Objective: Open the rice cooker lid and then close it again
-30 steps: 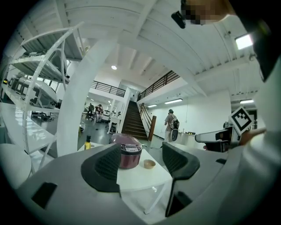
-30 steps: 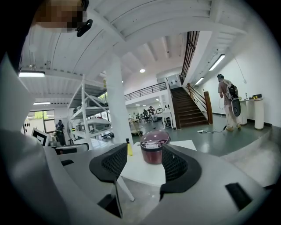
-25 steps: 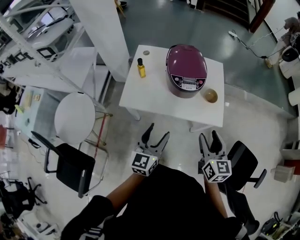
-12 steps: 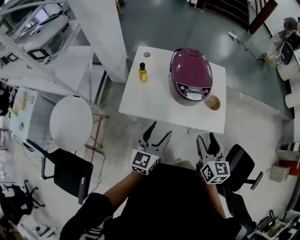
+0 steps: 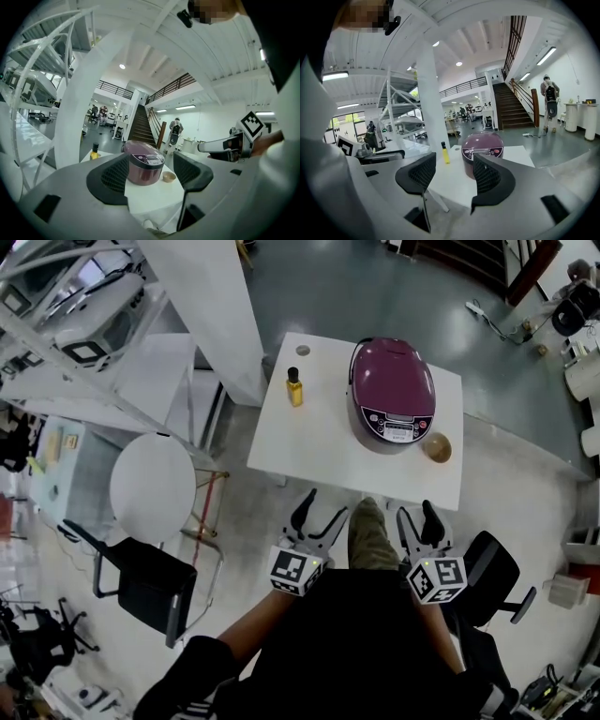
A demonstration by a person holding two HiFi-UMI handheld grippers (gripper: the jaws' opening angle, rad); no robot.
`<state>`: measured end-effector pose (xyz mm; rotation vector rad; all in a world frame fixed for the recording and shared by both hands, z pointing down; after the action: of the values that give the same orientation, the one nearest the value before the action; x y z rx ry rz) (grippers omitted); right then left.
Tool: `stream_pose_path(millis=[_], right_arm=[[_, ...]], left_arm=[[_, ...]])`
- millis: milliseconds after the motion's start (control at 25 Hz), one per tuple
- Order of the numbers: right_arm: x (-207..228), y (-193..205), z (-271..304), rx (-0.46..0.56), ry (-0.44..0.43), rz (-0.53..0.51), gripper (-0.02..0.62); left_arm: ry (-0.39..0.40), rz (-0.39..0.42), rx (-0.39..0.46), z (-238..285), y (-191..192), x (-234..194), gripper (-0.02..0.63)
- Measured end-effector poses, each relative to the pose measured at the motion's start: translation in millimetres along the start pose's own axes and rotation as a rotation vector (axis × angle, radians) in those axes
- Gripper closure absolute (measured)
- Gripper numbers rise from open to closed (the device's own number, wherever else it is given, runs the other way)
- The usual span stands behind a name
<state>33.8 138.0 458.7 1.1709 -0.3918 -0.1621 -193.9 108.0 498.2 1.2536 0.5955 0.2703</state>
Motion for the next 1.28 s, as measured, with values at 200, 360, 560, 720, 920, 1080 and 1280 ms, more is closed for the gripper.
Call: stream_pose_path(millis=[200,360,560,720,920,1080,1280], right_arm=[[10,-13,27,-0.003,-0.075,-0.027,0.365],[32,-23,49,0.012,-0.127,-0.003,0.365],[71,-53,62,0.06,-0.124,0.02,0.365],[100,-54,73,0.043,-0.133,0.042,0.365],[142,-59,89,0.03,-0.149,0.054,0.365],[168,-69,105,0.032,-0.178,0.056,0.365],[194,-71,124,0.02,-0.202,0.067,0.365]], left_arm=[[-0.093,-0.028,0.029,15,-7,-16,0.333],[-0.101,0.013,0.029,42,-19,-16,0.333],[-0.085,0.024,0.059,84,-38,-1,0.333],[-0.081,0.031,0.042,114,-39,8,0.333],[-0.092,0.056,0.032,154,-46,15,0.333],[-0.115,0.072,0.047,184,-58,17,0.333],[-0.14,0.054,0.043,206,-64,26,0.333]])
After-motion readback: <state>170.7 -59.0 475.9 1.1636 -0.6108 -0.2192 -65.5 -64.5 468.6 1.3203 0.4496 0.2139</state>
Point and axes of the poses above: the fingertips, and each gripper's own axes: z forward along the fingers, x to its right, y out of its underside, the point moved 6 cm from there along -z, backward along the fingers, and after that the axes turned 7 degrees about -y, right-handed, at the moved point
